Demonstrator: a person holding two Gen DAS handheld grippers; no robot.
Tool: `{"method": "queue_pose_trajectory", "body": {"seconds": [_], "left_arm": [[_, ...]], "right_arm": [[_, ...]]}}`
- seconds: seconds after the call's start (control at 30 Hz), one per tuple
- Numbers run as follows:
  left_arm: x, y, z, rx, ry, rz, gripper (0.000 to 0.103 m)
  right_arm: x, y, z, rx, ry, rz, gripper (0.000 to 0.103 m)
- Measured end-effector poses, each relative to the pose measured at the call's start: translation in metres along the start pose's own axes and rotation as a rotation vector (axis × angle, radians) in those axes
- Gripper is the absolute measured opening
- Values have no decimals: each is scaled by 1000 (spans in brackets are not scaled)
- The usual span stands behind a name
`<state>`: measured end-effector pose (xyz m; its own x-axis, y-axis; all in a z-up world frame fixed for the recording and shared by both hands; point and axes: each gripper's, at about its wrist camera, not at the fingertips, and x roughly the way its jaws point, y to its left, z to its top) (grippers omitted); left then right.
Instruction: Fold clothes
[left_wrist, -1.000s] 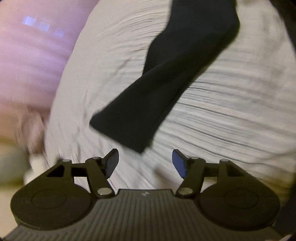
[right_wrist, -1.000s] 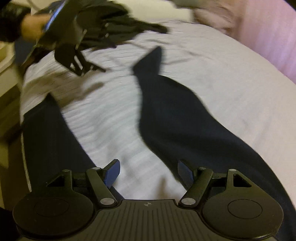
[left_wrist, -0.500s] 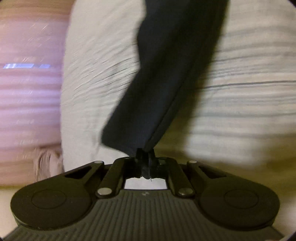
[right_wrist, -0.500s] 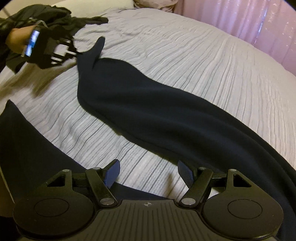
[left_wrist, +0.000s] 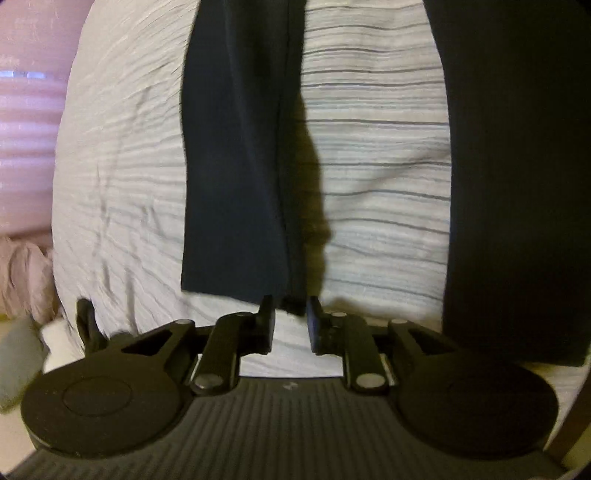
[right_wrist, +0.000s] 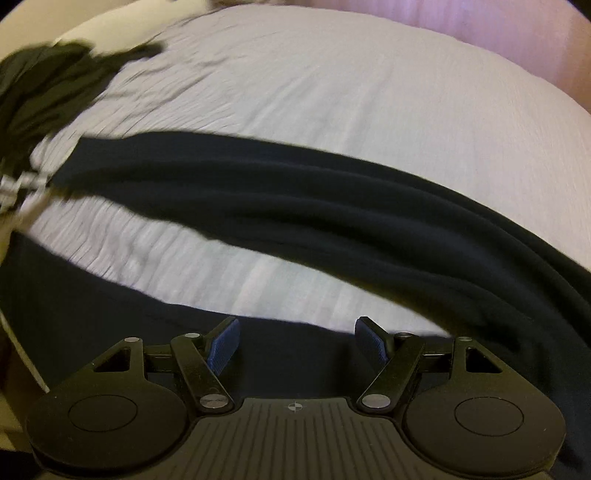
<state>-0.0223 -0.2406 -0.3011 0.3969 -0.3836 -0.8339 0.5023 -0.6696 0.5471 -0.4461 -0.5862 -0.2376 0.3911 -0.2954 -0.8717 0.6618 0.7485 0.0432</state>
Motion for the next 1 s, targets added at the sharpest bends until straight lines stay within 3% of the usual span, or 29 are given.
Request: {"method": "queue_pose_trajectory", "body": {"seconds": [0.1,0.2,0.33,0.5,0.6,0.73,0.87,0.9,0.93,1.0], "left_arm": [[-21,25,-1,-129,-15,-38,22],[-39,54,21,-243,-70,-50,30],[-48,87,77,-335,-150,-72,36],[-40,112,183,-354,-261,-142,37],[-26,119,253,-352,-305,-208,37],[-3,123,341,-313,-342,-280,37],[19,118,410,-246,-353,-348,37],[25,117,423,-230,-344,-369,37],[30,116,431,-223,-328,-386,37],[40,114,445,-214,-292,-418,34]], "right_arm": [[-29,-40,-10,73,-20,-65,72],[-53,-88,-19,154,-32,-142,72],[-71,-165,-23,252,-73,-212,72],[-71,-280,-19,314,-92,-227,72],[-52,-344,-14,284,-75,-173,72],[-17,-399,-8,161,1,-63,72],[18,-440,-10,146,81,140,72],[27,-448,-12,159,102,182,66],[31,-455,-15,188,109,223,30],[32,-466,-18,252,104,281,26]]}}
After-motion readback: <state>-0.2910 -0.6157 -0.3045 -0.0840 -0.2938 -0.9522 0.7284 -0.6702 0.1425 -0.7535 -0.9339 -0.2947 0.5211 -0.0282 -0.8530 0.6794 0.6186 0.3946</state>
